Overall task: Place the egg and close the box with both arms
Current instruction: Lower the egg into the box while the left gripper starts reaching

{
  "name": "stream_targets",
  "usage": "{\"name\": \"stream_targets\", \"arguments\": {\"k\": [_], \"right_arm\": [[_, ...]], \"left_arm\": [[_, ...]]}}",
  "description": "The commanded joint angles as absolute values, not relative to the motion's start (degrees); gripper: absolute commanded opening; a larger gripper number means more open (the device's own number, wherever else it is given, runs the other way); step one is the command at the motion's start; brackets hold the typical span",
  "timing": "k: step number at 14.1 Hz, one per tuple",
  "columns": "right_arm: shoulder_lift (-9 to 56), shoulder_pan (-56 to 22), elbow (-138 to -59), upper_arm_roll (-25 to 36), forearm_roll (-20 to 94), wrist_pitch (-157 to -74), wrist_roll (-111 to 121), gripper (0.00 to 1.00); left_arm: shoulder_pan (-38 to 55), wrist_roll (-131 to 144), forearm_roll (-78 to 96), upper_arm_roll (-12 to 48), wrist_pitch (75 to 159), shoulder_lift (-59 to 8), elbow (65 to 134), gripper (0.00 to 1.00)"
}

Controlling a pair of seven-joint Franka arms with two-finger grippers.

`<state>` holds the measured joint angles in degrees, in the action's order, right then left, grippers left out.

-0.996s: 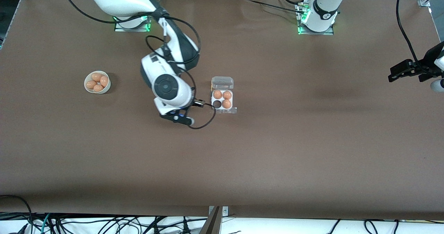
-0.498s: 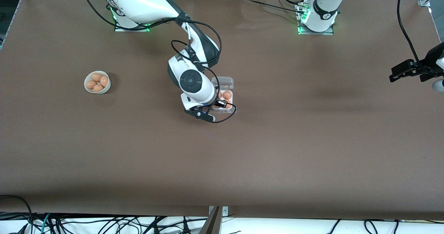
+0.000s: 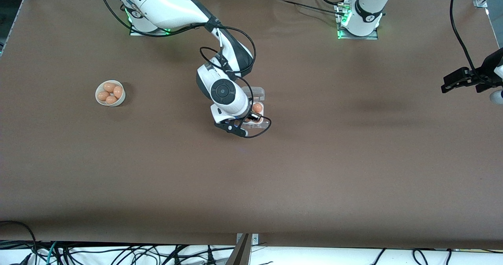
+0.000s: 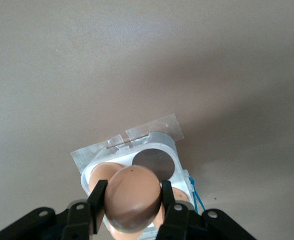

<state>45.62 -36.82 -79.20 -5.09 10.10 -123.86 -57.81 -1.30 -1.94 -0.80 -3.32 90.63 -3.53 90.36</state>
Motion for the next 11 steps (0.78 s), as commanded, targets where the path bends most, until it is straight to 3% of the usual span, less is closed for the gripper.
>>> {"name": "stream_targets", "arguments": {"k": [1,10,11], "right_arm": [[46.2,-37.2,-78.0,-4.7,11.2,-122.0,-57.6,0.27],[46.8,-37.3,-78.2,-4.7,11.2,-121.2,-57.3,0.3],[46.8,-37.3,-78.3,-4.7,11.2,-121.3,-57.6,0.47]], "left_arm": [[-1.1,-3.3,-0.7,-3.3,90.2,-4.3,88.7,1.0],[-0.1,-2.5,-0.5,-1.8,90.2,-4.3,88.7,1.0],[0.6,-2.5,-0.6,-1.6,90.2,-4.3,88.7,1.0]]}}
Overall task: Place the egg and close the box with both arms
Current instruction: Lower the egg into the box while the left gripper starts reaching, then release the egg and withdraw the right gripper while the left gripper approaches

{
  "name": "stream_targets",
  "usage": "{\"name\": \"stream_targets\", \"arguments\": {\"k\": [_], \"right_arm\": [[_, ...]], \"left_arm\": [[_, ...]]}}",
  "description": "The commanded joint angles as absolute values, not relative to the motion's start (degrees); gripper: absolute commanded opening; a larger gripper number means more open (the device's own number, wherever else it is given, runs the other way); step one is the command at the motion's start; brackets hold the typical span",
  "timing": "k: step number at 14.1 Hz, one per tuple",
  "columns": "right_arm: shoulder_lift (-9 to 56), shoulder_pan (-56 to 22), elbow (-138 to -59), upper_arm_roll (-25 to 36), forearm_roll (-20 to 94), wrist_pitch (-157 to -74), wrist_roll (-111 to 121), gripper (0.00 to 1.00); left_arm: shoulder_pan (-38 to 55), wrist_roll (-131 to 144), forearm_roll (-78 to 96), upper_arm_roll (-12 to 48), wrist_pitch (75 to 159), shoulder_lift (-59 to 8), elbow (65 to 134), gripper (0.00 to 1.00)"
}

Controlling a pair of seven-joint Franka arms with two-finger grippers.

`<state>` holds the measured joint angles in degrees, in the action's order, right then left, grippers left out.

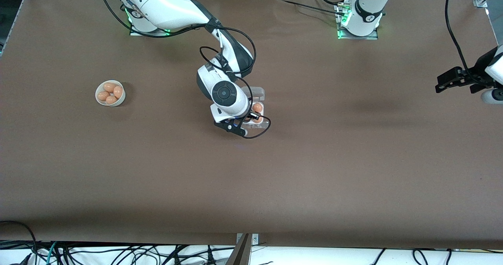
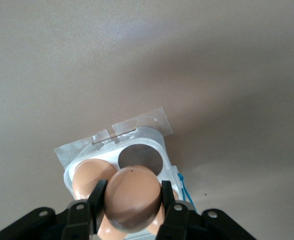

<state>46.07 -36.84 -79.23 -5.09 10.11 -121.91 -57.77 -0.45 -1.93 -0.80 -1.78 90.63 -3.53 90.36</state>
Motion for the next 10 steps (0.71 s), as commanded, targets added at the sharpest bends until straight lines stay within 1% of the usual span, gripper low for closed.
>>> {"name": "stream_targets", "arguments": {"k": [1,2,6,8,10], "right_arm": [[46.8,-37.3,-78.2,-4.7,11.2,-121.4,-57.6,0.81],[46.8,-37.2,-78.2,-4.7,11.2,-121.6,-57.3,1.0],[46.7,-36.8,-77.8,-4.7,11.2,-121.6,-57.1,1.0],[46.2,-36.7,-77.7,-4.5,10.9,-121.6,-57.1,1.0],[45.3,-34.9,-77.3,-4.1,11.1,-121.3,-57.0,1.0]], "left_arm": [[0.7,-2.4,-0.6,-1.6,90.2,-4.5,88.7,1.0],[0.7,-2.4,-0.6,-1.5,90.1,-4.5,88.7,1.0],[1.1,-2.2,-0.4,-1.1,90.2,-4.5,88.7,1.0],[1.1,-0.6,0.3,1.7,90.1,-5.3,88.7,1.0],[1.7,1.6,0.6,4.1,89.3,-5.9,88.7,0.86]]}}
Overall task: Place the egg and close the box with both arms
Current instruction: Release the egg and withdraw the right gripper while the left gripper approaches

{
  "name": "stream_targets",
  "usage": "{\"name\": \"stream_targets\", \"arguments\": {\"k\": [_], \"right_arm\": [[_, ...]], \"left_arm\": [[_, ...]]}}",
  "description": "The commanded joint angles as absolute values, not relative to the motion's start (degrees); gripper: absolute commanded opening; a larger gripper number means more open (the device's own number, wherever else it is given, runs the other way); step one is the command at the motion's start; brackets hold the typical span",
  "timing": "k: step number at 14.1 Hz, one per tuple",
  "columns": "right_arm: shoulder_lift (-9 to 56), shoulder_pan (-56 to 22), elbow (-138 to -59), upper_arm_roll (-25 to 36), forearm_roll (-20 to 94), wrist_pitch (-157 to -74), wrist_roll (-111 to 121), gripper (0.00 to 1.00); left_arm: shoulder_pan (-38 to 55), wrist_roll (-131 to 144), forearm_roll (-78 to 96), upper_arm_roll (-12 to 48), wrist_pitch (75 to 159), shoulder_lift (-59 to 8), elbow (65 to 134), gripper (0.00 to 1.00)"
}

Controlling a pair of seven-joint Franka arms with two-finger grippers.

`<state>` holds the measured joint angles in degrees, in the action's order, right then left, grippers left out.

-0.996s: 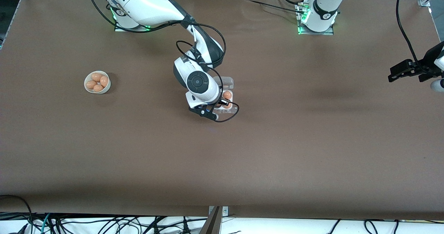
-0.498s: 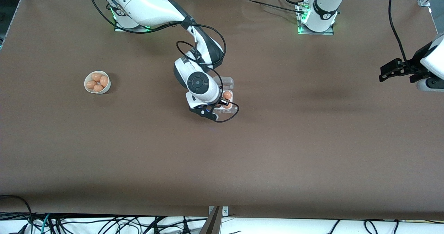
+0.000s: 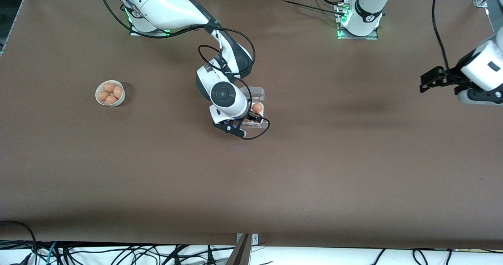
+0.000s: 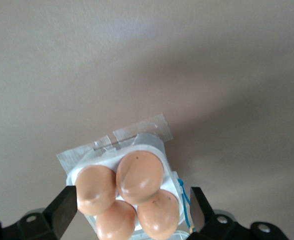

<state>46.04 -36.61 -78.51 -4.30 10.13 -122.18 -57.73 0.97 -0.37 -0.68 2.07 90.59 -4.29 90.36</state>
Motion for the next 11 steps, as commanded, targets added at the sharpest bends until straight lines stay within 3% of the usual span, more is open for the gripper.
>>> {"name": "stream_targets", "arguments": {"k": [1,3,7,11], "right_arm": [[44.9,-33.4,-77.1,-4.2,11.2,-121.2,-55.7,1.0],[43.5,-30.5,-77.2,-4.2,11.1,-121.2,-52.6,1.0],[40.4,-28.9,-77.4,0.1,9.7,-120.5,-49.8,1.0],[37.0,-28.8,-77.4,5.5,9.7,-110.9,-41.3,1.0]], "left_arm": [[2.1,2.2,1.0,5.8,87.3,-6.8,88.7,0.76],[4.0,7.3,2.1,8.3,83.4,-9.1,88.7,0.54],[11.7,15.8,6.2,8.7,79.1,-13.7,88.7,0.38],[17.1,28.6,14.1,8.7,78.4,-18.6,88.5,0.22]]}}
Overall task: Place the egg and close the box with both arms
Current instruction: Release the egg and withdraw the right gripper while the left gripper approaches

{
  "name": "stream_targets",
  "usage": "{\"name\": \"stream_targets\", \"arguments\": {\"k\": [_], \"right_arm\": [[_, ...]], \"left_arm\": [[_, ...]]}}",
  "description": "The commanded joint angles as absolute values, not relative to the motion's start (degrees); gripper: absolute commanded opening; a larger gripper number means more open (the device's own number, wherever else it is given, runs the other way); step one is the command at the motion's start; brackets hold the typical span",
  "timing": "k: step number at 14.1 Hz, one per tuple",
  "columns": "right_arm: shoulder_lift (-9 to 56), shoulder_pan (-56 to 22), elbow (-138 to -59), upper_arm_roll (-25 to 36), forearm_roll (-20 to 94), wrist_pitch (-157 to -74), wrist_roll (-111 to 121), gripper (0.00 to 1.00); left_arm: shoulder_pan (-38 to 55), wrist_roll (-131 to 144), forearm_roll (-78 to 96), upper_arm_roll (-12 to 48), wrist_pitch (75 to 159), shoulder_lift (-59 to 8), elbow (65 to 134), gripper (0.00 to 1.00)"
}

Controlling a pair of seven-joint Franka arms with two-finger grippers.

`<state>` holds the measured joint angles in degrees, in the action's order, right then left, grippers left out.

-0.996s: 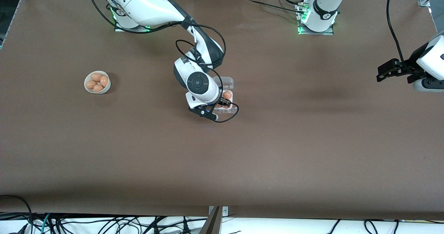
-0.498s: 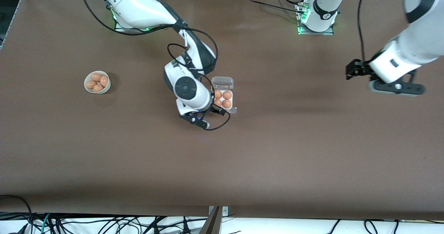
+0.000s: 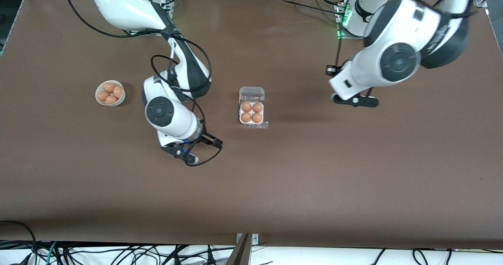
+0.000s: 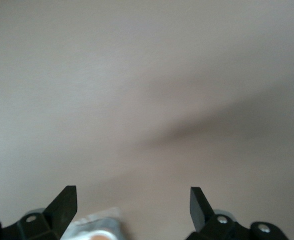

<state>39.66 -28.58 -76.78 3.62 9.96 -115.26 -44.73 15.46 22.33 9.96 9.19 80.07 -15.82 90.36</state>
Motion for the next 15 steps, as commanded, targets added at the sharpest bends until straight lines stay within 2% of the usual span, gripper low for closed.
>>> {"name": "stream_targets", "arguments": {"k": [1,5,7,11,13,15], "right_arm": [[35.5,-28.5,-77.3,6.6,9.7,-108.3,-39.9,1.0],[31.6,-22.6,-77.5,6.7,9.7,-103.5,-29.0,1.0],[27.7,-18.1,-80.0,6.3,9.6,-100.5,-23.8,1.0],[15.2,-11.4,-90.8,6.3,4.9,-101.4,-12.1,1.0],[7.9,-8.4,-96.9,5.1,1.3,-105.4,-11.6,1.0],[3.6,-4.0,-98.1,2.2,1.4,-106.0,-10.7,1.0]], "left_arm": [[18.4,31.9,15.8,8.7,78.5,-20.3,88.4,0.2],[23.8,39.5,18.4,8.7,78.5,-25.5,85.2,0.19],[25.1,43.1,22.1,8.7,78.6,-27.6,85.0,0.19],[27.6,44.4,27.1,8.7,79.0,-31.5,83.8,0.18],[29.9,46.6,27.3,8.7,79.6,-33.8,82.1,0.18],[31.6,49.2,27.5,8.7,82.2,-36.3,79.9,0.17]]}}
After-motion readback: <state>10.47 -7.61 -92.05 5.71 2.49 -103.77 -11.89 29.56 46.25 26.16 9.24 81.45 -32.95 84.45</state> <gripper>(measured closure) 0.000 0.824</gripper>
